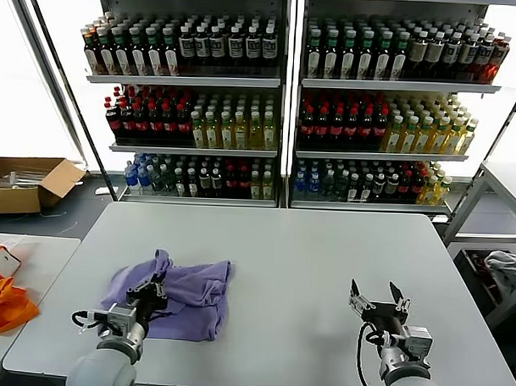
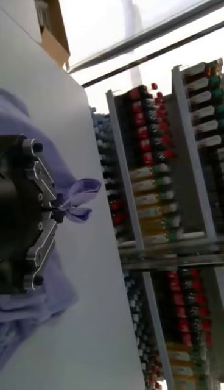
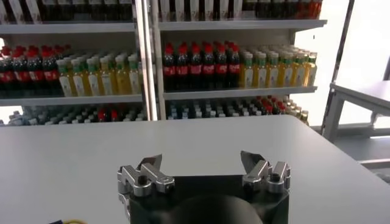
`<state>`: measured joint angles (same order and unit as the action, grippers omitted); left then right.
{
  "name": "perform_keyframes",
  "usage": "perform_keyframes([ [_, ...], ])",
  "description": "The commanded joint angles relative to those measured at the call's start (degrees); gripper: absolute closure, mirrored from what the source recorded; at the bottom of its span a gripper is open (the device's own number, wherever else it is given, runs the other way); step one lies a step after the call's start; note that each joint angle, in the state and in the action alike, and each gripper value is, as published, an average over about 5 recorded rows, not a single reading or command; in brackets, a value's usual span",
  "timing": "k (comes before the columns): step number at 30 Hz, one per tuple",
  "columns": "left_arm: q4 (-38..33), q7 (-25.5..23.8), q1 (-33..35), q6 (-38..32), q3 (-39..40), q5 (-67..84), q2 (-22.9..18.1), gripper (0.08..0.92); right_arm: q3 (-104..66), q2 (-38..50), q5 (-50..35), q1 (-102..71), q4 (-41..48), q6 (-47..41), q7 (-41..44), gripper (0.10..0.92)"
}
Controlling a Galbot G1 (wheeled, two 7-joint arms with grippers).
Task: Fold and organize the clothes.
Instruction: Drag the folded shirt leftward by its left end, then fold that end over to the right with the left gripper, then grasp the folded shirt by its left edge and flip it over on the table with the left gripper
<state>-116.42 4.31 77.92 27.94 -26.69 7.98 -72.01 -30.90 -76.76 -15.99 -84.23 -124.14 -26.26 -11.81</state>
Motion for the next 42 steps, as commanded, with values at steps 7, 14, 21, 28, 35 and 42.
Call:
perform_keyframes([
  [7, -1.1, -0.5, 0.4, 0.4, 6.6, -1.9, -3.5, 0.907, 0.2, -0.8, 0.1, -1.2, 0.0, 0.6, -0.1, 0.203],
  [14, 0.6, -0.9, 0.2, -0.6, 7.6, -3.4, -4.5, 0.907, 1.5, -0.7, 0.5, -1.4, 0.6, 1.0, -0.1, 0.203],
  [21, 4.2, -1.1, -0.3, -2.6, 8.2, 0.4, -6.3, 0.907, 2.3, -1.3, 0.6, -1.3, 1.0, 1.4, 0.1, 0.203],
  [28, 1.7, -0.3, 0.8, -3.0, 11.1, 16.3, -7.2, 0.792, 2.8, -1.4, 0.4, -0.4, 1.6, 1.2, -0.1, 0.203],
  [35, -8.6, 4.9, 0.9, -0.5, 10.6, 41.9, -8.9, 0.593, 3.6, -1.0, 0.3, 0.7, 2.9, 1.2, -0.2, 0.203],
  [42, -10.3, 4.1, 0.5, -2.8, 1.0, 20.0, -3.4, 0.394, 4.6, -0.2, -0.3, 2.5, 3.9, 1.1, -0.3, 0.203],
])
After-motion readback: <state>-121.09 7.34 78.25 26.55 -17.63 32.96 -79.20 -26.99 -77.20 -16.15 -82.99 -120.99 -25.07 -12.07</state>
